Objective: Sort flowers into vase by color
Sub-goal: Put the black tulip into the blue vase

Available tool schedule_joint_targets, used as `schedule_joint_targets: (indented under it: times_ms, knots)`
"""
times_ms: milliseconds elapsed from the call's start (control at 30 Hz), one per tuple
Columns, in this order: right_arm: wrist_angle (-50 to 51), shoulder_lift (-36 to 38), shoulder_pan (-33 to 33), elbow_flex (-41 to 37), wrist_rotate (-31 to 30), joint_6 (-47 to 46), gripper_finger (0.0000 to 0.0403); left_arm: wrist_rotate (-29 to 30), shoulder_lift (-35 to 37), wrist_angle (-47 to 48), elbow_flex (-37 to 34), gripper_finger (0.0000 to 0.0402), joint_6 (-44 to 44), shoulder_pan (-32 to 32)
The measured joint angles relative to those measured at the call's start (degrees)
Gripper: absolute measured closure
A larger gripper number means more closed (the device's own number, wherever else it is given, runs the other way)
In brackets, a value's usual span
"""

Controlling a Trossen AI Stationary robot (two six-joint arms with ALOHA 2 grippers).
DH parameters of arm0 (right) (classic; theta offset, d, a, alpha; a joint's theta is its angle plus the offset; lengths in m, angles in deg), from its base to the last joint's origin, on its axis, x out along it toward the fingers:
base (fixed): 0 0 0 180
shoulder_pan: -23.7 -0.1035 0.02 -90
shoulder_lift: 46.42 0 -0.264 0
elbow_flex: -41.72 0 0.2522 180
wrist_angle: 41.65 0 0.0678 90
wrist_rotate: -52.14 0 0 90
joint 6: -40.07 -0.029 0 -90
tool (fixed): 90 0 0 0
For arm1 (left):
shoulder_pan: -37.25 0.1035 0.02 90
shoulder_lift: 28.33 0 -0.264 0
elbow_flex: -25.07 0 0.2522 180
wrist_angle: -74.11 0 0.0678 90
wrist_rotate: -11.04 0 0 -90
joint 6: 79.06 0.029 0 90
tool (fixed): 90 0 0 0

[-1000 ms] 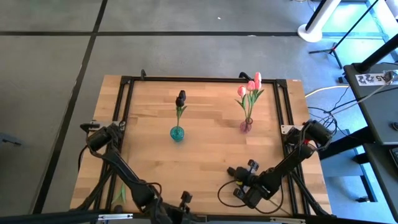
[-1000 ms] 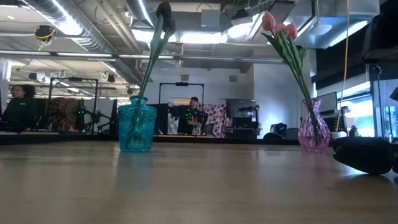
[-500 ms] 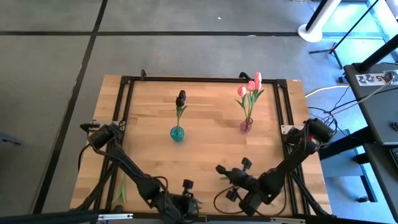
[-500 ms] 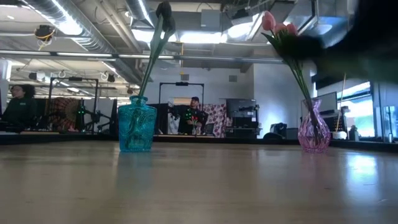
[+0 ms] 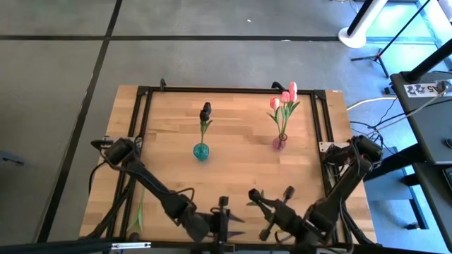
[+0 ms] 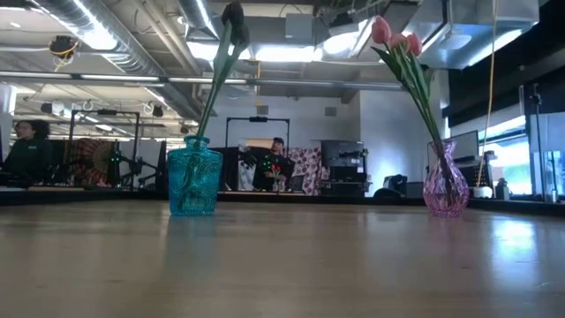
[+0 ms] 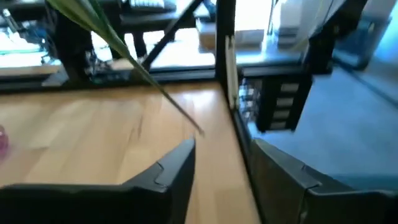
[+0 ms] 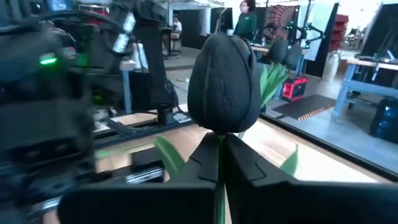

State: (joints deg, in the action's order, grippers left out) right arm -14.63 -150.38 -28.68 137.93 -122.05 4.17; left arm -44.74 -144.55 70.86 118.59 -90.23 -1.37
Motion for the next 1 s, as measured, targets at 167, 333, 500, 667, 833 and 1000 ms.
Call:
schedule_joint_targets:
  times_ms: [167,333,500,667,833,1000]
  knots:
    - [-2.9,-0.1,-0.5,0.0,-0.2,2.4,0.04,-2.1,-0.5,-8.8,0.0,0.0207,1.8,3.6]
    - [-3.7,-0.1,1.0,0.0,1.5,3.6,0.0399,-3.3,-0.8,-13.1,0.0,0.0192,2.5,7.0]
    - [-5.8,-0.1,2.3,0.0,1.4,5.5,0.0399,-3.2,-0.8,-16.7,0.0,0.0191,2.3,9.3]
    - [-11.9,-0.1,2.2,0.0,1.2,12.8,0.0398,-1.8,-0.8,-16.7,0.0,0.0191,0.8,10.4]
    - [-14.5,-0.1,2.2,0.0,0.1,16.8,0.0398,0.7,-0.8,-18.5,0.0,0.0207,-0.6,10.5]
    - [-14.5,-0.1,2.2,0.0,-1.7,16.9,0.0398,6.0,-0.8,-19.2,0.0,0.0273,-0.7,9.4]
